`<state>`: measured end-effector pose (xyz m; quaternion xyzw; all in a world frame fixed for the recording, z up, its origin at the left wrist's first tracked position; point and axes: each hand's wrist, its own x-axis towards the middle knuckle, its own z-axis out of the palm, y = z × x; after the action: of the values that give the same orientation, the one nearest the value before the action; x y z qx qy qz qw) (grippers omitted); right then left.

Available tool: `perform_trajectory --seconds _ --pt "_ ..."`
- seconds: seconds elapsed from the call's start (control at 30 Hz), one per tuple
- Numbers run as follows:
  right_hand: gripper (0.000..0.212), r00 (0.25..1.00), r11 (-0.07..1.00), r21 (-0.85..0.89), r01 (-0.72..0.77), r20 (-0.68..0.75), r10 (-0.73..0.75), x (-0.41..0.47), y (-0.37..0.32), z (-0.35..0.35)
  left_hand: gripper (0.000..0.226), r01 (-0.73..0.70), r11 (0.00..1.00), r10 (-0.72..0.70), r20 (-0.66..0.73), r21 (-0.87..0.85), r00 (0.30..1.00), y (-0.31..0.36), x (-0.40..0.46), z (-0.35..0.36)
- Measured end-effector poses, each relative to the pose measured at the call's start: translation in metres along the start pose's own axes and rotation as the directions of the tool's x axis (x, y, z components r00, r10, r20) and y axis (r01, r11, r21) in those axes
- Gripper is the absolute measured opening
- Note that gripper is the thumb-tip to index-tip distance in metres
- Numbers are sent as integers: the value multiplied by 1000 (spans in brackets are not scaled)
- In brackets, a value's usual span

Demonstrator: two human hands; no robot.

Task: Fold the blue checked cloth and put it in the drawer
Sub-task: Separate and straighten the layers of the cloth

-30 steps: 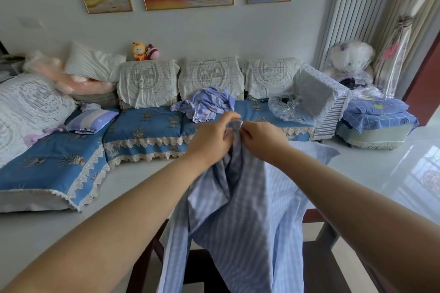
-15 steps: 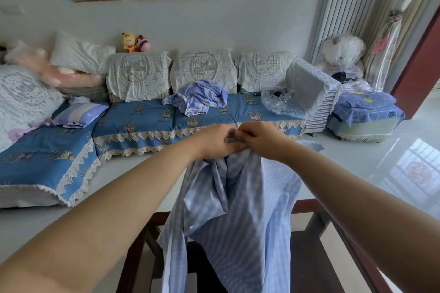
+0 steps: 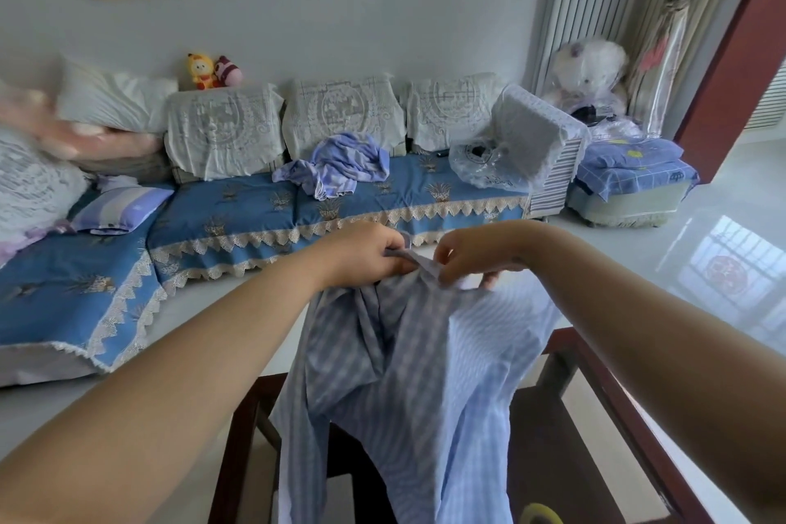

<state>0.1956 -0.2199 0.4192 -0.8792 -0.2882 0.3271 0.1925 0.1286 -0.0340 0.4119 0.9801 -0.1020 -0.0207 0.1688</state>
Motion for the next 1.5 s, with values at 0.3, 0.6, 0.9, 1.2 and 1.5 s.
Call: perform_trajectory --seconds 0.3,0.6,0.9,1.2,1.5 --pt "19 972 833 -527 -169 -230 51 26 24 23 24 15 993 -20 -50 -115 999 -16 -8 2" --pt "32 633 829 -320 -459 -772 53 15 87 1 34 61 975 -76 -63 -215 995 -36 -10 -6" --pt "23 495 949 178 -261 -819 289 16 171 -10 35 99 951 -118 -47 -293 992 -59 -6 -9" --pt "63 585 851 -483 209 -635 -504 17 97 88 24 82 955 -60 86 -285 994 -38 5 -3" --pt "91 716 897 -129 423 -558 -418 44 41 82 23 65 966 -7 223 -251 975 -19 -7 2"
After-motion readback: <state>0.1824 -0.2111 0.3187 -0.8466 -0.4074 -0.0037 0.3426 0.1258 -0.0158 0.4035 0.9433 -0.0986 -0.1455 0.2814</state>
